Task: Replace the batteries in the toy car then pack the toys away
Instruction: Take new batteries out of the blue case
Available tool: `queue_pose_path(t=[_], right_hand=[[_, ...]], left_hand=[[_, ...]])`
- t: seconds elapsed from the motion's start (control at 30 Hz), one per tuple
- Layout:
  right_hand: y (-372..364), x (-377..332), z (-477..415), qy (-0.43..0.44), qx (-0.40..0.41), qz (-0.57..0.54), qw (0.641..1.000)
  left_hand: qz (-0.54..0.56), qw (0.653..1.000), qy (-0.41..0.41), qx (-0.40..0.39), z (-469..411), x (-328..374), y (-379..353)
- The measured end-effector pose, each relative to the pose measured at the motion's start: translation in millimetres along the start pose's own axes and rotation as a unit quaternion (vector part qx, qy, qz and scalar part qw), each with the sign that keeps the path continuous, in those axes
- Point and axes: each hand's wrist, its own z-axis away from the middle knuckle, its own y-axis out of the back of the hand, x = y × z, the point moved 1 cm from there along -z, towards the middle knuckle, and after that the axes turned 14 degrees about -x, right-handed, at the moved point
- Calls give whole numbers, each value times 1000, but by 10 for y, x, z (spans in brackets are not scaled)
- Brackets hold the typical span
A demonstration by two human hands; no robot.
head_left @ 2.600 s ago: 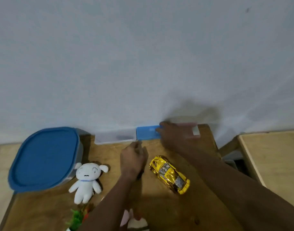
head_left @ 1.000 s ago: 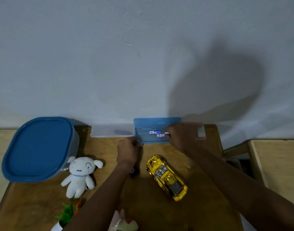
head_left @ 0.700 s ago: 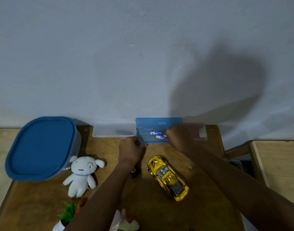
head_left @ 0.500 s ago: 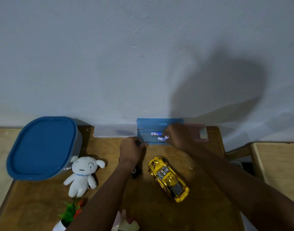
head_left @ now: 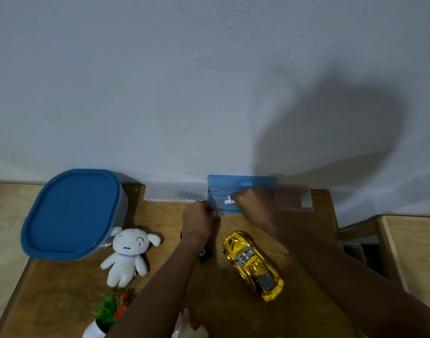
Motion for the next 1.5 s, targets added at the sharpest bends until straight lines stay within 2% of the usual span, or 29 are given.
queue_pose_path(t=[0.1, 0.23, 0.4, 0.67, 0.87, 1.1, 1.37, 1.5], right_hand=[[76, -62, -19, 2, -35, 45, 998], [204, -163, -48, -2, -41, 102, 994], [234, -227, -82, -10, -51, 120, 991], [-8, -52, -57, 22, -25, -23, 999], [93, -59, -170, 9, -40, -49, 998], [28, -44, -154, 16, -3, -91, 996], [-6, 46, -142, 21, -49, -183, 982], [123, 65, -47, 26, -6, -235, 972]], left_hand=[[-1, 1000, -2, -3, -2, 4, -1], [-5, 1000, -5, 6, -6, -10, 0], [-6, 1000, 4, 2, -17, -16, -3], [4, 1000, 5, 5, -12, -29, -26], [6, 1000, 8, 1, -31, -38, -30], [5, 1000, 8, 5, -24, -37, -28], [11, 1000, 11, 4, -11, -20, -20], [12, 1000, 11, 7, -11, -24, -8]])
